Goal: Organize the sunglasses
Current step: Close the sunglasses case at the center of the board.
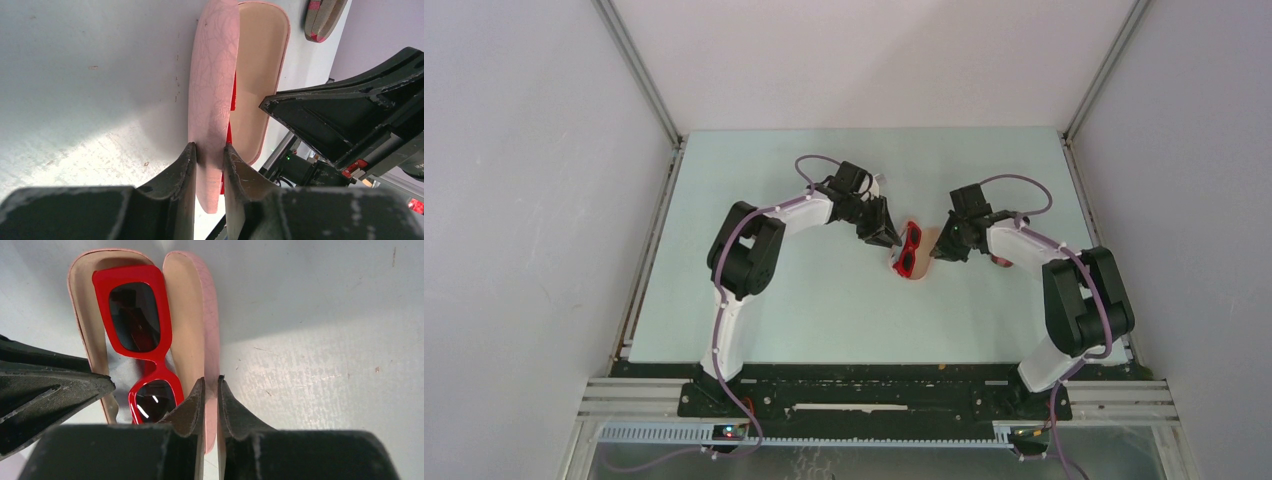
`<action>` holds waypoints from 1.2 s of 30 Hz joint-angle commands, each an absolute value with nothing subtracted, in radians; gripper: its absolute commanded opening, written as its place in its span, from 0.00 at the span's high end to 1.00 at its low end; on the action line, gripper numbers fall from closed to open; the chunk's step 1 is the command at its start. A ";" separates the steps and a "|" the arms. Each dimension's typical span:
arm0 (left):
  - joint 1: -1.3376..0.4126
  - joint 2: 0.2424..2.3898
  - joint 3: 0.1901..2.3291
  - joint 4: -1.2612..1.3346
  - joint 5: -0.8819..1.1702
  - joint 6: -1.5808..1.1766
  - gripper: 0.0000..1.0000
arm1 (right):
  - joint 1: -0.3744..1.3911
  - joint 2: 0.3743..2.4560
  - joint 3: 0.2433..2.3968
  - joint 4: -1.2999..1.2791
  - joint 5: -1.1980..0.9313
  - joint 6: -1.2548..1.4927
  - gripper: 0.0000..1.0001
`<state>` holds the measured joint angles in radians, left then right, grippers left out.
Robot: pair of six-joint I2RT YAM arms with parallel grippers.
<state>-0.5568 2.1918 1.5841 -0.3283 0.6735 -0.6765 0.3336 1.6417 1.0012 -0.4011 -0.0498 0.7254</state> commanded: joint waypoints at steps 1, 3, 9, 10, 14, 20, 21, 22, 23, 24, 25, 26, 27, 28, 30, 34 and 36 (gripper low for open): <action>-0.587 2.164 1.595 -0.302 0.722 -0.683 0.92 | 0.400 1.672 1.102 -0.403 -0.042 0.721 0.86; -0.588 2.170 1.597 -0.302 0.729 -0.683 0.92 | 0.415 1.684 1.122 -0.413 -0.038 0.722 0.86; -0.595 2.180 1.601 -0.297 0.736 -0.687 0.92 | 0.457 1.718 1.176 -0.427 -0.038 0.723 0.86; -0.595 2.180 1.602 -0.296 0.738 -0.687 0.92 | 0.464 1.724 1.187 -0.430 -0.038 0.723 0.86; -0.597 2.180 1.604 -0.295 0.740 -0.688 0.92 | 0.490 1.748 1.227 -0.439 -0.046 0.726 0.86; -0.600 2.182 1.605 -0.296 0.744 -0.686 0.92 | 0.526 1.779 1.291 -0.453 -0.052 0.728 0.85; -0.600 2.181 1.605 -0.295 0.744 -0.684 0.92 | 0.532 1.784 1.302 -0.455 -0.053 0.730 0.85; -0.600 2.182 1.605 -0.295 0.744 -0.684 0.92 | 0.539 1.789 1.311 -0.459 -0.050 0.731 0.84; -0.599 2.181 1.603 -0.296 0.744 -0.683 0.92 | 0.541 1.792 1.320 -0.466 -0.048 0.730 0.83; -0.599 2.181 1.601 -0.296 0.744 -0.682 0.92 | 0.544 1.796 1.326 -0.470 -0.049 0.729 0.83; -0.600 2.180 1.600 -0.296 0.744 -0.680 0.92 | 0.544 1.799 1.329 -0.471 -0.051 0.730 0.82; -0.600 2.180 1.600 -0.296 0.744 -0.678 0.92 | 0.545 1.798 1.330 -0.470 -0.052 0.730 0.82; -0.600 2.180 1.600 -0.297 0.744 -0.678 0.92 | 0.545 1.797 1.331 -0.469 -0.052 0.729 0.81; -0.599 2.180 1.602 -0.298 0.745 -0.678 0.92 | 0.545 1.796 1.333 -0.469 -0.053 0.729 0.81; -0.600 2.182 1.609 -0.302 0.748 -0.674 0.92 | 0.545 1.794 1.333 -0.467 -0.056 0.728 0.79; -0.600 2.185 1.617 -0.311 0.754 -0.667 0.92 | 0.542 1.790 1.333 -0.456 -0.072 0.719 0.73; -0.600 2.185 1.618 -0.313 0.757 -0.664 0.92 | 0.538 1.790 1.334 -0.447 -0.090 0.711 0.70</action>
